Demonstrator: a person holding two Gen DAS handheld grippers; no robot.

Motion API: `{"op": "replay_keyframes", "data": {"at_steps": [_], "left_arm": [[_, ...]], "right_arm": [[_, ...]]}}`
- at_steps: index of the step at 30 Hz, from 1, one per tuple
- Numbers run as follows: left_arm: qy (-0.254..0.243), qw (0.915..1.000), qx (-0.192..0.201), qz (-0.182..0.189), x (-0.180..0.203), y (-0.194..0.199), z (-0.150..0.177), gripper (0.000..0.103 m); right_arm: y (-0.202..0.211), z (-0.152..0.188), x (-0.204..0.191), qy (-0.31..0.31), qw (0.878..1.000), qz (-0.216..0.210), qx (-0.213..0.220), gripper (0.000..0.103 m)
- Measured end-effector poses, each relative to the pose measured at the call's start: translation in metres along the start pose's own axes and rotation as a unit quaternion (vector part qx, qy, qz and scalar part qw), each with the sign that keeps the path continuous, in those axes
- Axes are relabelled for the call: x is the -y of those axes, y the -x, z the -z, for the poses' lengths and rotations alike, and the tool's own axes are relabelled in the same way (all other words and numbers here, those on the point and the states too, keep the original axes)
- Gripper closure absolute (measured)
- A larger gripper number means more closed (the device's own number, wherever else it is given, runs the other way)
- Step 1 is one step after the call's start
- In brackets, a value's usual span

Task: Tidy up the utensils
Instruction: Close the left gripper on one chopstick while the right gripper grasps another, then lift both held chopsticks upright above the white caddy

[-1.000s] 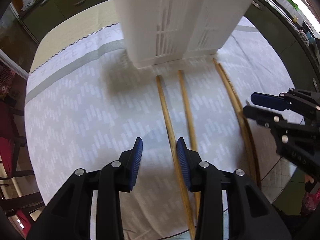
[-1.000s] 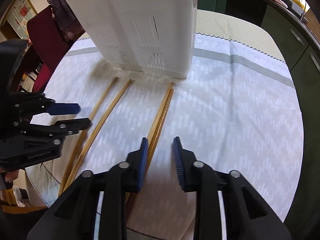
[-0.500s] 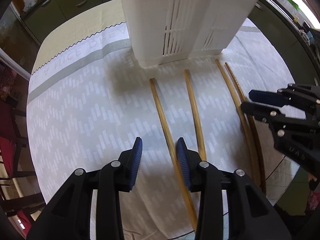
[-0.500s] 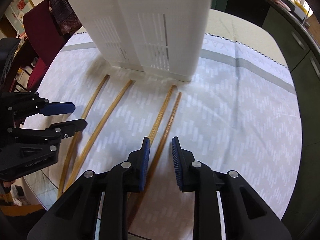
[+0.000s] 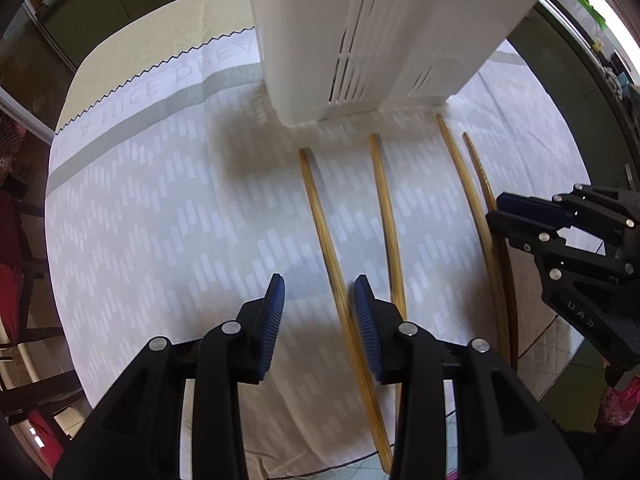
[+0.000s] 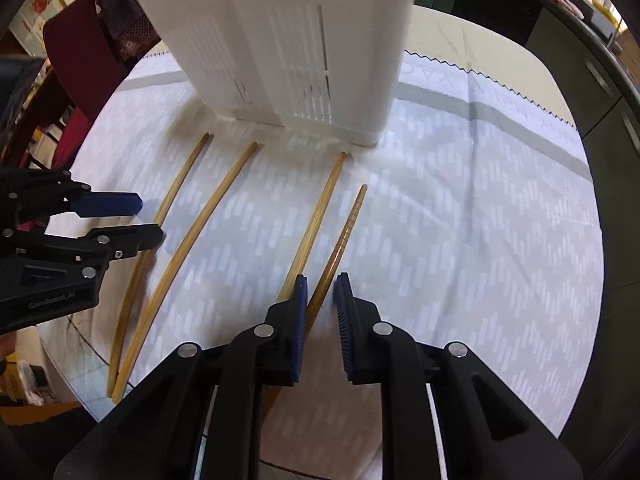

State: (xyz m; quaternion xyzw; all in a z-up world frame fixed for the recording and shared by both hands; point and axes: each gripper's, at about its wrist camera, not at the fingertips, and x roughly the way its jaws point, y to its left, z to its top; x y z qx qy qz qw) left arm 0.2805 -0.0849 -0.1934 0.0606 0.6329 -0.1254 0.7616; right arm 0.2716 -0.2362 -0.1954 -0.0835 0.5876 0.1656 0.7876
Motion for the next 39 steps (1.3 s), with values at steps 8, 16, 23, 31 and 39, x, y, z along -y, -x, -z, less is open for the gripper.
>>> {"op": "replay_keyframes", "data": {"at_steps": [8, 16, 23, 31, 39], "left_arm": [[0.005, 0.9999, -0.015, -0.005, 0.017, 0.002, 0.0, 0.092], [0.025, 0.9995, -0.012, 0.014, 0.013, 0.001, -0.005, 0.096], [0.024, 0.999, 0.035, 0.016, -0.008, 0.032, 0.004, 0.097], [0.013, 0.9948, 0.1, 0.017, -0.013, 0.085, 0.027, 0.097], [0.012, 0.9901, 0.138, 0.024, -0.012, 0.115, 0.047, 0.097]], "right_arm": [[-0.004, -0.005, -0.007, 0.001, 1.0, 0.01, 0.004, 0.095], [0.002, 0.001, 0.003, -0.016, 1.0, -0.015, 0.022, 0.096], [0.051, 0.015, 0.016, -0.025, 0.996, -0.037, 0.081, 0.096], [0.099, 0.042, 0.029, -0.037, 0.989, -0.056, 0.13, 0.096], [0.13, 0.06, 0.036, -0.046, 0.983, -0.065, 0.165, 0.096]]}}
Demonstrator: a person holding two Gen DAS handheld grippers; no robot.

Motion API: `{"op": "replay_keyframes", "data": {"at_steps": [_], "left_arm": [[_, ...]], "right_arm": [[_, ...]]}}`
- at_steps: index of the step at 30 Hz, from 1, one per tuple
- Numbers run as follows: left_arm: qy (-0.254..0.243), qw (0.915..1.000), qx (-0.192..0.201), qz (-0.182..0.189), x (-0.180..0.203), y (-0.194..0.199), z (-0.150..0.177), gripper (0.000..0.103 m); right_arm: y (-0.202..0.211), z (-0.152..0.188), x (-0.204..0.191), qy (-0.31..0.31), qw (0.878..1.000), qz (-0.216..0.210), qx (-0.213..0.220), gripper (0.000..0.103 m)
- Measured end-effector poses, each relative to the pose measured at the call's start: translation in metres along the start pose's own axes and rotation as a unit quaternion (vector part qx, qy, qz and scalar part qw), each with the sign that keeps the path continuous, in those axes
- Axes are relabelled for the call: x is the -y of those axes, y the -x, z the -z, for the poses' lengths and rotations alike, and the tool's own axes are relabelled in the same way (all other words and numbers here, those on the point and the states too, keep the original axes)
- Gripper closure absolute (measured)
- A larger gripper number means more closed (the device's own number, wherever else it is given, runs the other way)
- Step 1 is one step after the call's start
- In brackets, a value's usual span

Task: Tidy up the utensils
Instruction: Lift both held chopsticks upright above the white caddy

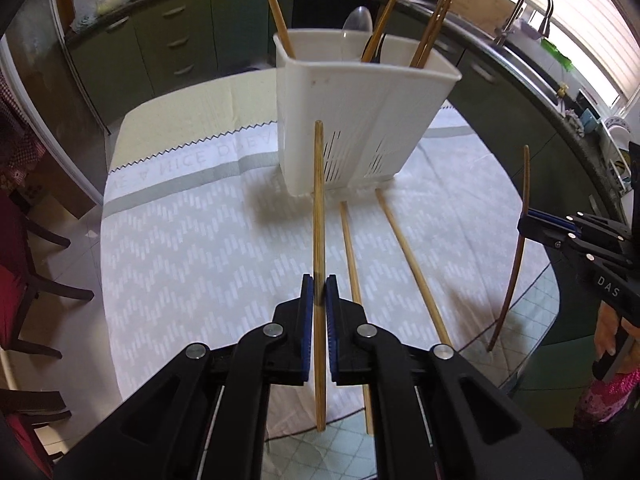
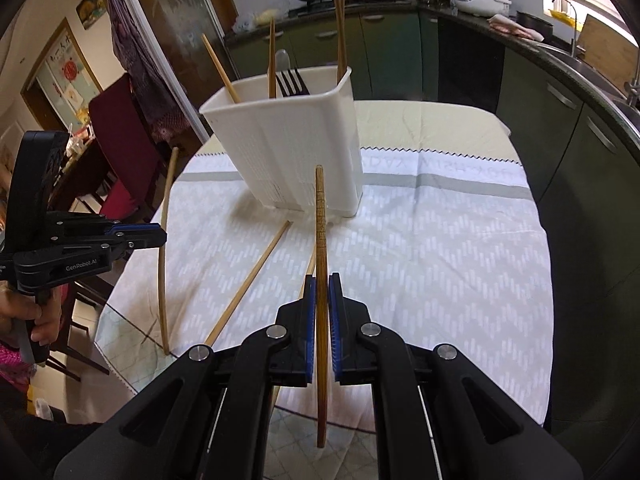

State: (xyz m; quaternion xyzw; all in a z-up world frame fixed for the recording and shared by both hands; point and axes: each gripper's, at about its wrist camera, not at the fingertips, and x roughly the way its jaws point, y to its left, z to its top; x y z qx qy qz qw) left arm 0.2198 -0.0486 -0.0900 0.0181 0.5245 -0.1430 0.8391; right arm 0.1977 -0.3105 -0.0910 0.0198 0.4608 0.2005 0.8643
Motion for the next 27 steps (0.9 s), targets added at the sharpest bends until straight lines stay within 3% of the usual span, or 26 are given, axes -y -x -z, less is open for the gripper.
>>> {"op": "replay_keyframes", "data": {"at_steps": [15, 27], "left_arm": [[-0.006, 0.9995, 0.03, 0.0, 0.008, 0.025, 0.012, 0.097], [-0.018, 0.9985, 0.051, 0.007, 0.017, 0.043, 0.004, 0.097]], "right_arm": [[0.031, 0.01, 0.001, 0.0, 0.999, -0.008, 0.034, 0.096], [0.053, -0.001, -0.002, 0.007, 0.998, -0.013, 0.066, 0.096]]}}
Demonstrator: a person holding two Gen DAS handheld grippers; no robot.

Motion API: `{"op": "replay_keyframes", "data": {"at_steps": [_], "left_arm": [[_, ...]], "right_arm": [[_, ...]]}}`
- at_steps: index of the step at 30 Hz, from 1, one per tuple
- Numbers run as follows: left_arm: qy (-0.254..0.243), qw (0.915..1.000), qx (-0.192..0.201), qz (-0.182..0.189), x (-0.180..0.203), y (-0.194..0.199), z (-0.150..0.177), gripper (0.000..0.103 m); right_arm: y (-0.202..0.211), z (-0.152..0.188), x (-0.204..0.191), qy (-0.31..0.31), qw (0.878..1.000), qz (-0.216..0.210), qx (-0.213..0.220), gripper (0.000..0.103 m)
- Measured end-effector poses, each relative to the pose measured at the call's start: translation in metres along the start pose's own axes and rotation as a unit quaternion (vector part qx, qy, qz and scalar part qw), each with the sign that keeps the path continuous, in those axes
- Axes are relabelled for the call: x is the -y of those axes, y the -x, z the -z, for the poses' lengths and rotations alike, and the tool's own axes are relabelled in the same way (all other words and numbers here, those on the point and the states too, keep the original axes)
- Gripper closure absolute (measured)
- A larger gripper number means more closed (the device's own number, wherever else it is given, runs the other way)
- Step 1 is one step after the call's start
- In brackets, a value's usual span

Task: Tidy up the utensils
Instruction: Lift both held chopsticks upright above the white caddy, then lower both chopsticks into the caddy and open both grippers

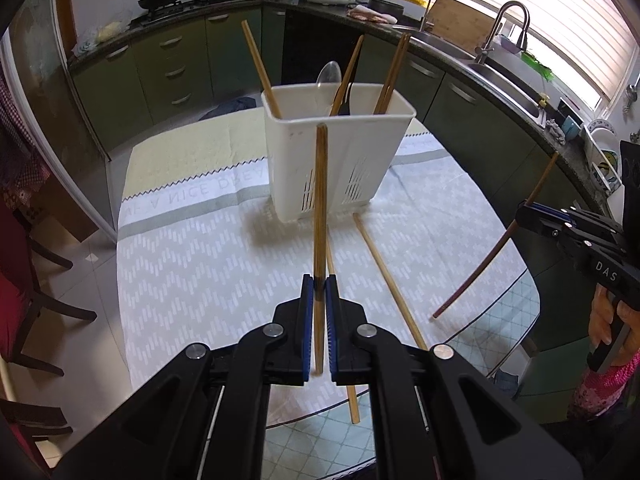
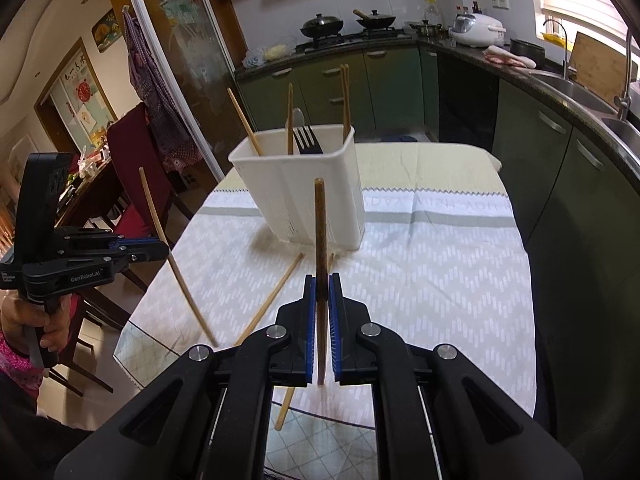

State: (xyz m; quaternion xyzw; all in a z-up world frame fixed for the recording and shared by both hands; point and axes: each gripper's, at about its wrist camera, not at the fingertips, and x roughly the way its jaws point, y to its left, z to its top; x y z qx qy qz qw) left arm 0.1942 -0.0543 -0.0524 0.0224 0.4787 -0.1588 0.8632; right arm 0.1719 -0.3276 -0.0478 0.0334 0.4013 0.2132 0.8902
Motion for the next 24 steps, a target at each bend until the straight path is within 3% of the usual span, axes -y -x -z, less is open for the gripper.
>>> {"op": "replay_keyframes", "data": {"at_steps": [24], "left_arm": [[-0.017, 0.9977, 0.061, 0.024, 0.013, 0.055, -0.063, 0.097]], "right_arm": [[0.047, -0.071, -0.031, 0.059, 0.997, -0.005, 0.054, 0.096]]}}
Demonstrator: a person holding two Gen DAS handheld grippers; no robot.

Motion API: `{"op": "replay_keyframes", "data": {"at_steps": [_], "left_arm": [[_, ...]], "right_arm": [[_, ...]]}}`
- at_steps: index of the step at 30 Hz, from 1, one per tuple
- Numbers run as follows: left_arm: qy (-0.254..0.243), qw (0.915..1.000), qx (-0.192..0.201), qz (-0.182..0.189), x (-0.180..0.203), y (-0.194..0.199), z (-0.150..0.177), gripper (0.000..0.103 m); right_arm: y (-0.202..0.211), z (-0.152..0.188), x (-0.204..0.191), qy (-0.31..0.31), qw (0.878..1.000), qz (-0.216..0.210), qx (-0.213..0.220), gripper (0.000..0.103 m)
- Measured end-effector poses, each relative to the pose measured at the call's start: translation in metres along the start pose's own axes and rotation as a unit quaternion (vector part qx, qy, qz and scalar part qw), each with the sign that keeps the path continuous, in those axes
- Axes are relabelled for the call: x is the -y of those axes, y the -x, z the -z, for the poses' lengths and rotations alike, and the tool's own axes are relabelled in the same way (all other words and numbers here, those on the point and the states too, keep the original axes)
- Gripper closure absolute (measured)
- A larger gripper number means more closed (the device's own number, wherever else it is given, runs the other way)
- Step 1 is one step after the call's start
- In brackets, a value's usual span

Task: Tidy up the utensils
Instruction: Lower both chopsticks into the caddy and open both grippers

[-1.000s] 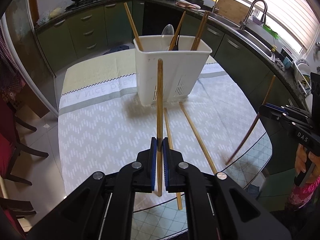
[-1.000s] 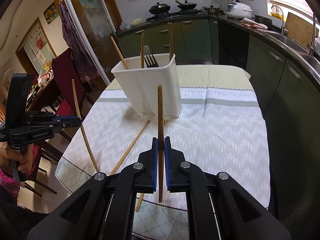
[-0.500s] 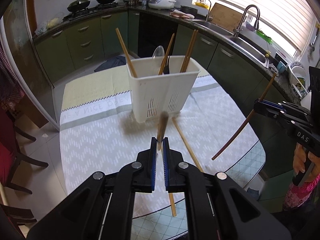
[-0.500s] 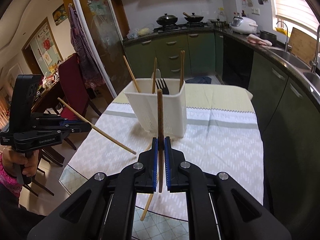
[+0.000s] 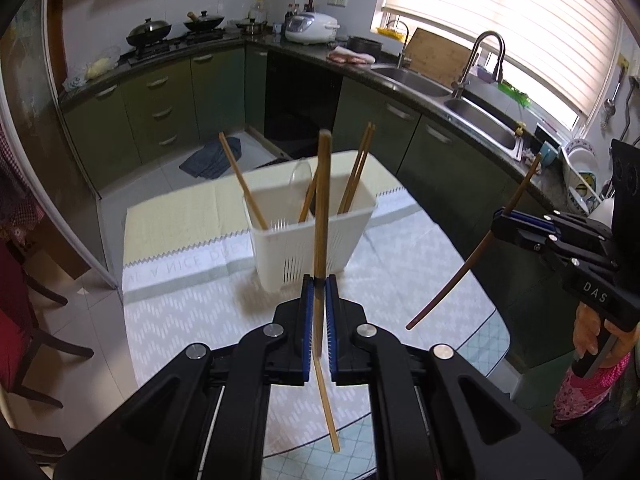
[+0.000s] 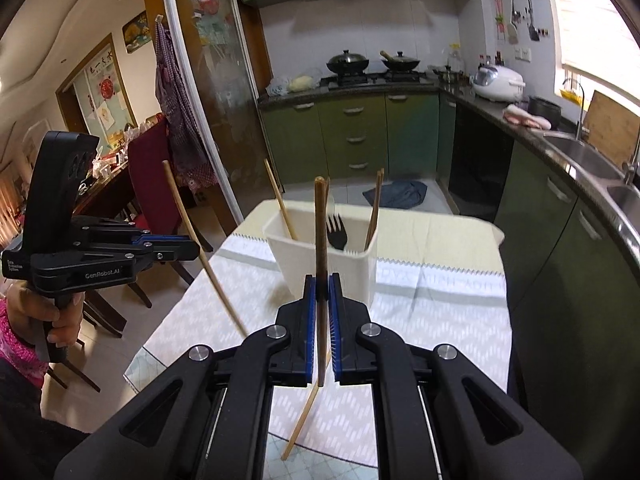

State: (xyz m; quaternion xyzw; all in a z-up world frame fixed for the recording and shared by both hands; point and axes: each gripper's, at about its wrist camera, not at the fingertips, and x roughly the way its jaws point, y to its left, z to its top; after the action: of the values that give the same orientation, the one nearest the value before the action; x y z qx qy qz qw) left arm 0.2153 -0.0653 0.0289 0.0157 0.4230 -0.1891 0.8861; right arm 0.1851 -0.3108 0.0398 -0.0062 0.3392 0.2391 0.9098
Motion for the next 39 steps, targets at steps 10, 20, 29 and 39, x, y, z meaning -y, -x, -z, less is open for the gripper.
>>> {"op": "replay_keyframes", "data": {"at_steps": [10, 20, 29, 39], "left_arm": [[0.002, 0.9989, 0.046, 0.002, -0.002, 0.028, -0.061, 0.097], [-0.002, 0.9966, 0.082, -0.005, -0.004, 0.043, -0.109, 0.097], [-0.005, 0.9936, 0.11, -0.025, -0.01, 0.035, -0.128, 0.097], [0.004, 0.9975, 0.063, -0.03, -0.027, -0.027, -0.118, 0.097]], "right_arm": [[0.004, -0.036, 0.001, 0.012, 1.0, 0.001, 0.014, 0.096], [0.001, -0.066, 0.002, 0.013, 0.999, 0.001, 0.03, 0.096], [0.003, -0.113, 0.011, -0.006, 0.996, 0.012, 0.085, 0.096], [-0.058, -0.131, 0.028, -0.021, 0.996, 0.03, 0.077, 0.096]]}}
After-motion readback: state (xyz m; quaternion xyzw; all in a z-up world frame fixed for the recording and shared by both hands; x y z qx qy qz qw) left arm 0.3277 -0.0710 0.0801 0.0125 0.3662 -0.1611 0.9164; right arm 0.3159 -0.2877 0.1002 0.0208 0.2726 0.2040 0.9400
